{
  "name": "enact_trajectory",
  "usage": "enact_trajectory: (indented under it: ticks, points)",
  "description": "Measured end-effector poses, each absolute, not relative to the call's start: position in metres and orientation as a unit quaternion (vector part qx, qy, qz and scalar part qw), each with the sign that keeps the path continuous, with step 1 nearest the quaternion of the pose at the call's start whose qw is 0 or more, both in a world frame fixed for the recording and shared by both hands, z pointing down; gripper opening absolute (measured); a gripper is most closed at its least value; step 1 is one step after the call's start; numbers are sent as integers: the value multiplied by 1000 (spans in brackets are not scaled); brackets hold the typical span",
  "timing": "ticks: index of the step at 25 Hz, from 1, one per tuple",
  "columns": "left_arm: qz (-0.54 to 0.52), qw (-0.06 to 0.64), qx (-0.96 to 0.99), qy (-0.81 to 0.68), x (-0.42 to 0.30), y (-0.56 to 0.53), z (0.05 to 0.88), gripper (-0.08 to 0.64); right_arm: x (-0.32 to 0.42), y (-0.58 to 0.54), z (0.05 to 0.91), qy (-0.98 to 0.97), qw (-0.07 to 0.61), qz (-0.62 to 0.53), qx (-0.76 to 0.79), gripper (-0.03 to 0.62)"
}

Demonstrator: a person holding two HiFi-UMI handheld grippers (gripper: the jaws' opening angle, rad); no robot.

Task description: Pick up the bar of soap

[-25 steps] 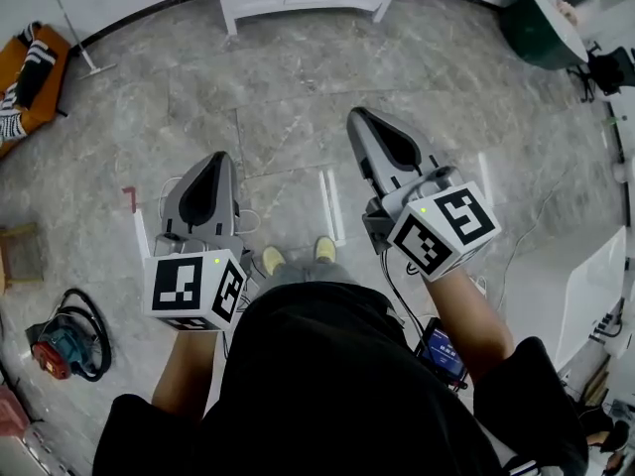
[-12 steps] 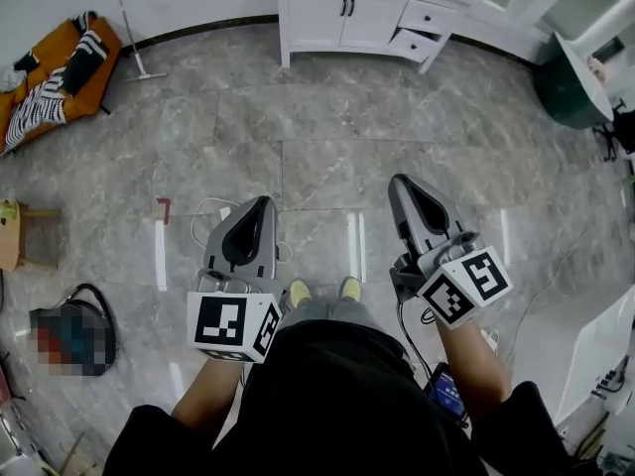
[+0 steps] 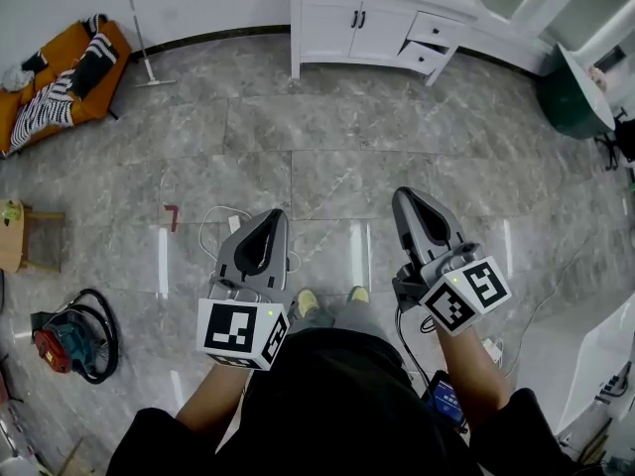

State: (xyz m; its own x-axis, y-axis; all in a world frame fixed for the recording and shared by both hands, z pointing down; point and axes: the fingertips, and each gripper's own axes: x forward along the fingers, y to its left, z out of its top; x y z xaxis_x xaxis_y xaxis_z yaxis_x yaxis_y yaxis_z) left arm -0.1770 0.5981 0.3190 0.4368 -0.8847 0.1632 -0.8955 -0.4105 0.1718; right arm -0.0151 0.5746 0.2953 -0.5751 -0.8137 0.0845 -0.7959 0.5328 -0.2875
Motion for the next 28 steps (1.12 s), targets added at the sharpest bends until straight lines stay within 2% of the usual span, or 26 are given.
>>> enact_trajectory:
  ticks: [28]
  points:
    - [11, 121, 850, -513, -185, 596, 314, 11, -35, 577, 293, 880, 20, -143, -452, 5]
